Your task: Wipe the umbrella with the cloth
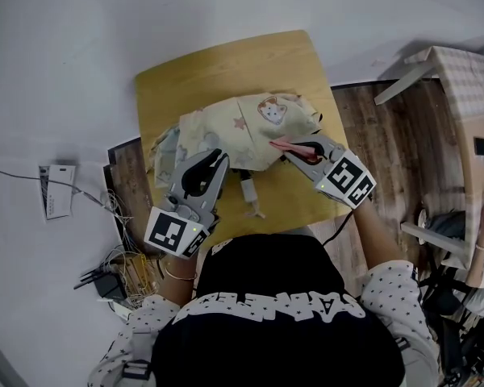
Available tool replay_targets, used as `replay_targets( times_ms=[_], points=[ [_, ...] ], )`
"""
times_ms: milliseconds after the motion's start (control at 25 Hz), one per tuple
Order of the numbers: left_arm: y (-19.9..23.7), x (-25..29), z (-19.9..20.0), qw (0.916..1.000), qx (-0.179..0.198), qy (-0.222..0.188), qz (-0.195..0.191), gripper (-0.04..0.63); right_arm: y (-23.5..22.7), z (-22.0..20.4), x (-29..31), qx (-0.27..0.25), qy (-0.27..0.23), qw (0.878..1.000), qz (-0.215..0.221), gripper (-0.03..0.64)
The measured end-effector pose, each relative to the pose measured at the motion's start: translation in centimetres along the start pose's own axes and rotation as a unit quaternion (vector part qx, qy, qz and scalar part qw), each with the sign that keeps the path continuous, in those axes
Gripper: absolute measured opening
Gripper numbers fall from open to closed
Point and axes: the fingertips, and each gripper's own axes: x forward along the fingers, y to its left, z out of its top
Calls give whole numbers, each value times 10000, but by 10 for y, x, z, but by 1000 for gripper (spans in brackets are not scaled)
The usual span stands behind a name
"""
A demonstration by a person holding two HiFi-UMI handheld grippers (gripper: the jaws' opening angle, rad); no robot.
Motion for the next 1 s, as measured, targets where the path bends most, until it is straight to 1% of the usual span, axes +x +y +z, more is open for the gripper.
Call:
replay_targets(
  times_ms=[120,280,360,520,680,800,880,1000],
  points=[
    [-8,8,-3,10000,27,83,13,44,-19,15,-17,82,-395,9991,-117,34],
    [-22,19,-1,9998,-158,22,78,46,-42,28,-45,420,-927,9944,-283,34],
    [-25,24,0,9998,-157,42,111,46,-50,36,-54,576,-1162,9912,-284,34],
    [-25,30,3,9996,-166,-12,242,46,-60,50,-68,732,-1542,9852,-167,34],
    [-31,30,-2,9994,-135,46,311,44,-66,57,-85,905,-1879,9779,-144,34],
    [-34,25,-6,9994,-117,136,294,43,-68,66,-97,1141,-2125,9702,-251,32],
    [-34,20,-4,9995,-113,118,272,35,-68,73,-104,1255,-2228,9663,-303,32],
    [-33,13,2,9998,-86,47,162,8,-64,84,-108,1253,-2196,9670,-321,32]
  ],
)
